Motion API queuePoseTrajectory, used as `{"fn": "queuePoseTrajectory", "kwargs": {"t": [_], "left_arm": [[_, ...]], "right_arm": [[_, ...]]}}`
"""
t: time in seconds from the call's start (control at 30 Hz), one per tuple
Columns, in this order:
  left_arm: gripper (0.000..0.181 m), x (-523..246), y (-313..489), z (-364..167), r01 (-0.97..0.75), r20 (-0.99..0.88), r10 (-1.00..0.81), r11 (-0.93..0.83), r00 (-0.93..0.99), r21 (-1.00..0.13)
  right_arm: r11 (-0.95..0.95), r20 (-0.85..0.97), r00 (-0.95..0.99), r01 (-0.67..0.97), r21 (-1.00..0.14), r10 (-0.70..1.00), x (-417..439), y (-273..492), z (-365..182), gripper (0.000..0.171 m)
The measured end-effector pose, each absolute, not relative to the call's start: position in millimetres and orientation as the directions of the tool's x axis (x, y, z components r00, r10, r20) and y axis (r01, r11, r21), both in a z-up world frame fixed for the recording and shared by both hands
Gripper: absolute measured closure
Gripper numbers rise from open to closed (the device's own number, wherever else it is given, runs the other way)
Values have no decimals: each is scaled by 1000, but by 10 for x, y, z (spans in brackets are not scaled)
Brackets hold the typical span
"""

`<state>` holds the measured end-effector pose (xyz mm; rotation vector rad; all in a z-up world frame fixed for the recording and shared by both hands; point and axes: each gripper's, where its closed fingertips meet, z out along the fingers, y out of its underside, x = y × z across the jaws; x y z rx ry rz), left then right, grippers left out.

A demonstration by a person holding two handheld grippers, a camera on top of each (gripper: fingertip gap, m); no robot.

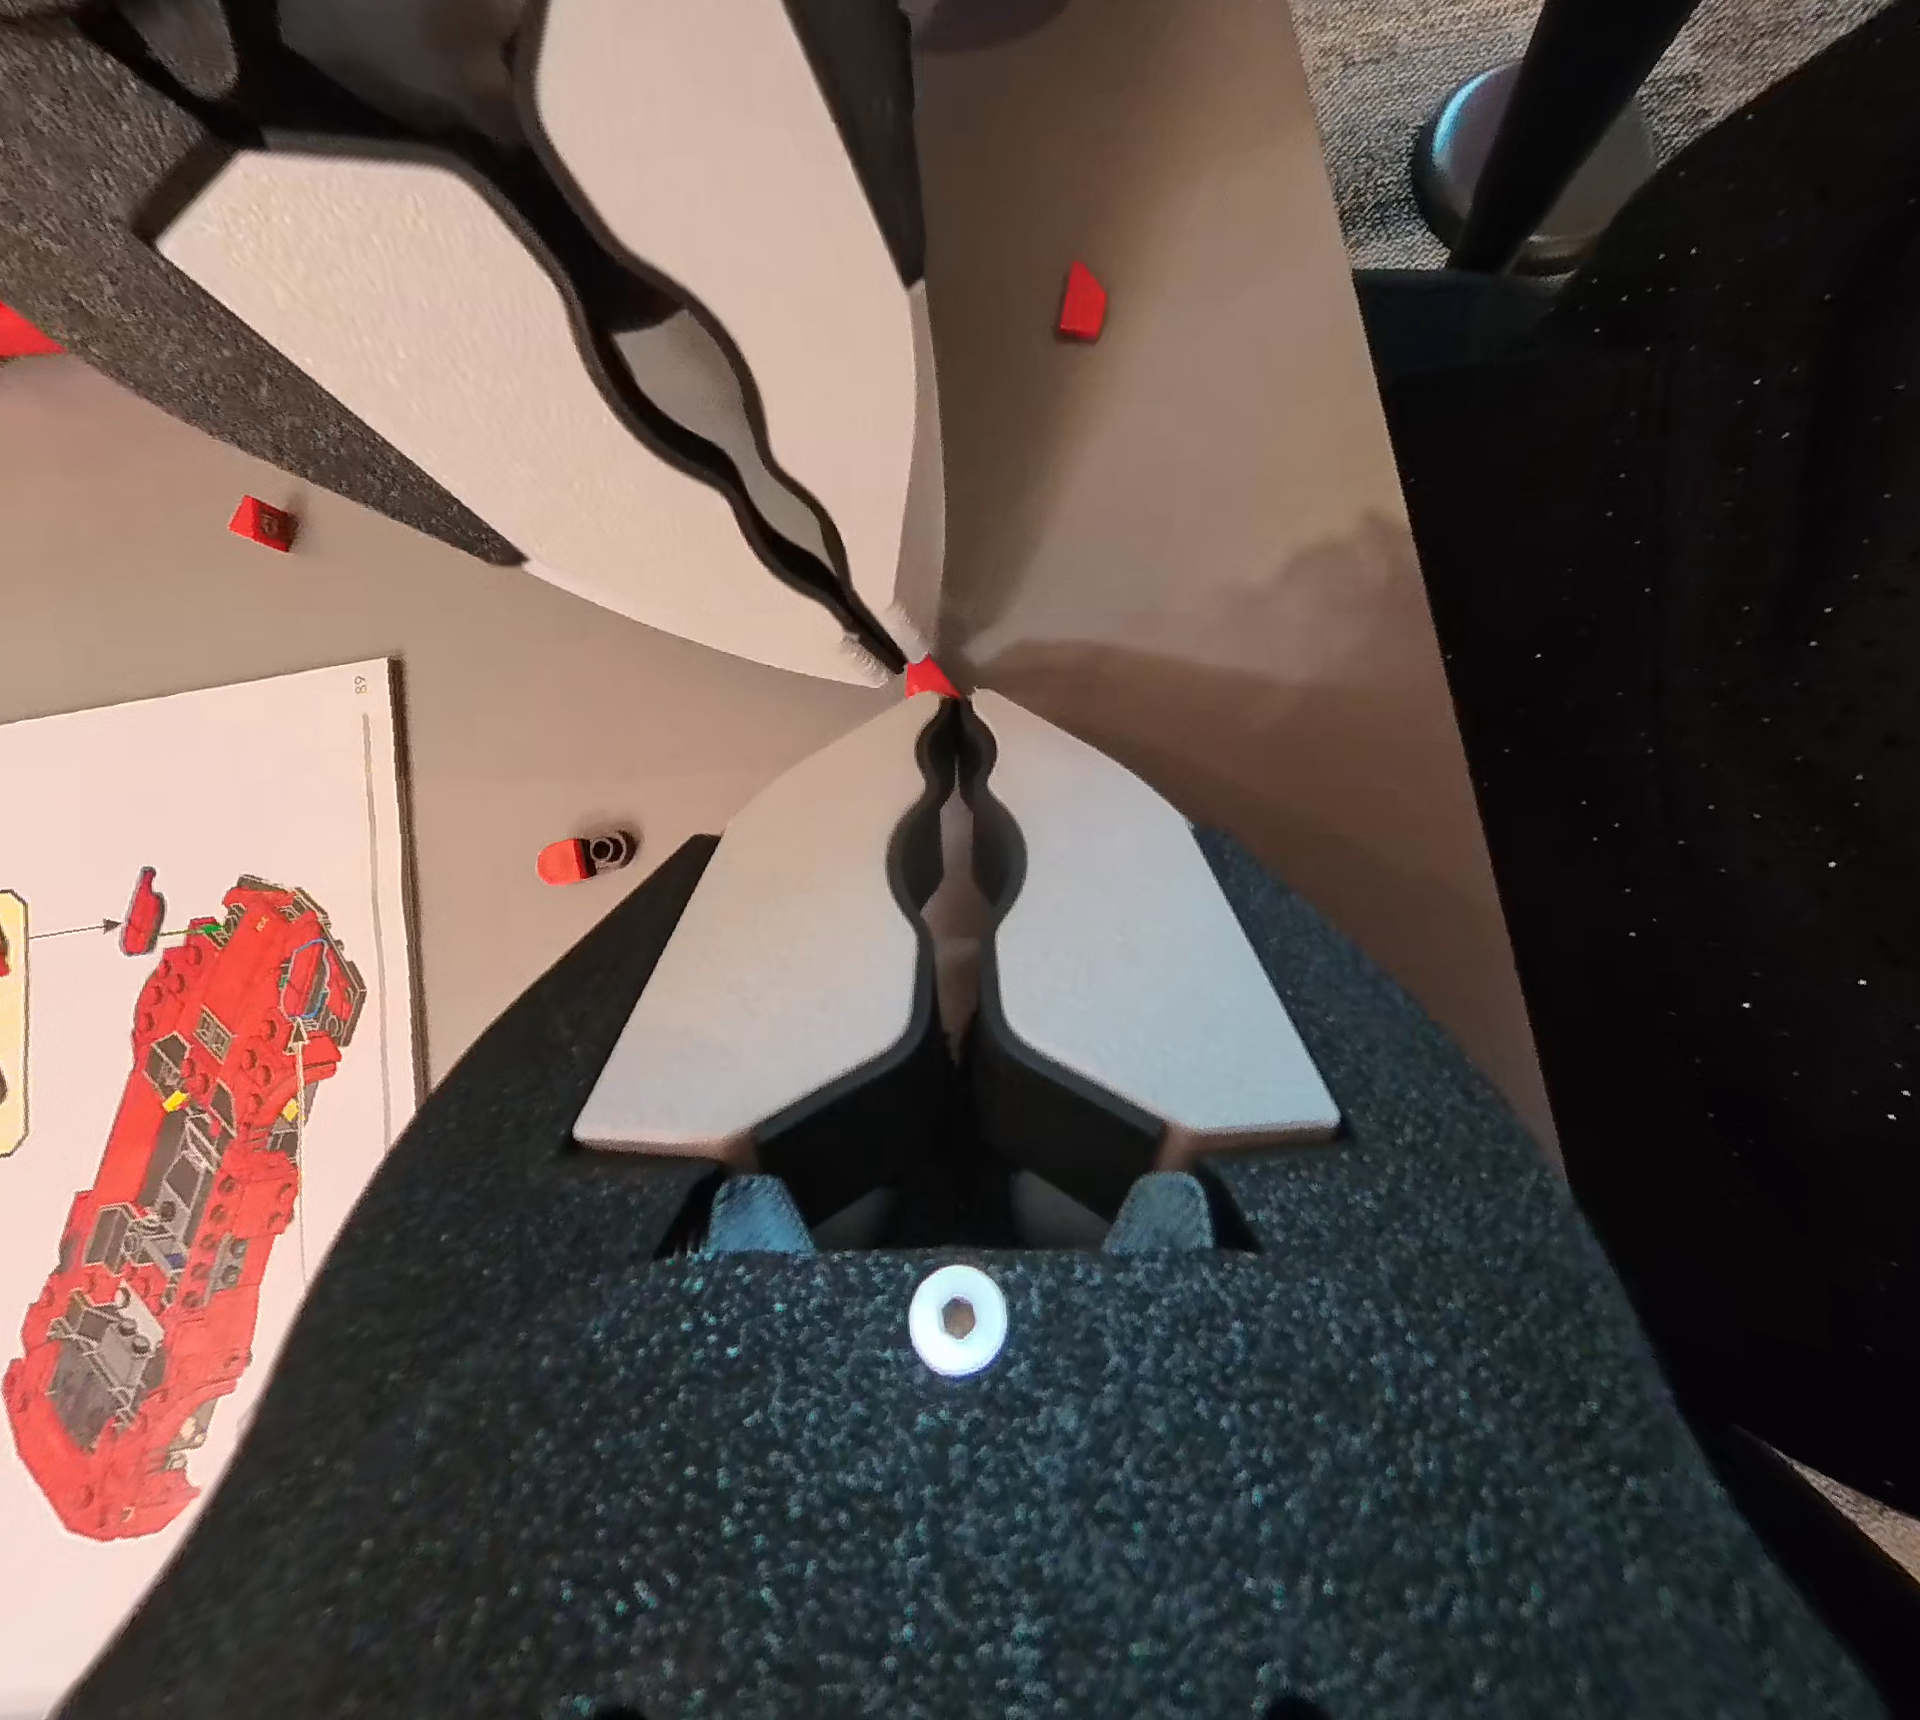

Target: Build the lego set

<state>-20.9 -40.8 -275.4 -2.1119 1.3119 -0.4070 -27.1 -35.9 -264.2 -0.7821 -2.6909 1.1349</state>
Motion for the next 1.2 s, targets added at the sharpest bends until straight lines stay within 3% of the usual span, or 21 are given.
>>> {"fn": "queuePoseTrajectory", "kwargs": {"t": [0.33, 0.67, 1.0, 1.2], "left_arm": [[181, -206, -414, -2756, -720, -77, -891, -309, 448, -622], [181, -205, -443, -2753, -701, -87, -887, -294, 453, -650], [181, -234, -422, -2736, -717, -213, -855, -234, 473, -656], [181, -252, -458, -2686, -708, -237, -842, -218, 484, -671]], "right_arm": [[588, -127, -839, 470, -659, 528, -279, -398, -2752, 171], [620, -41, -820, 462, -634, 571, -286, -423, -2758, 171], [698, 65, -759, 558, -449, 648, -252, -337, -2832, 171], [696, 92, -755, 542, -471, 649, -235, -350, -2808, 171]]}}
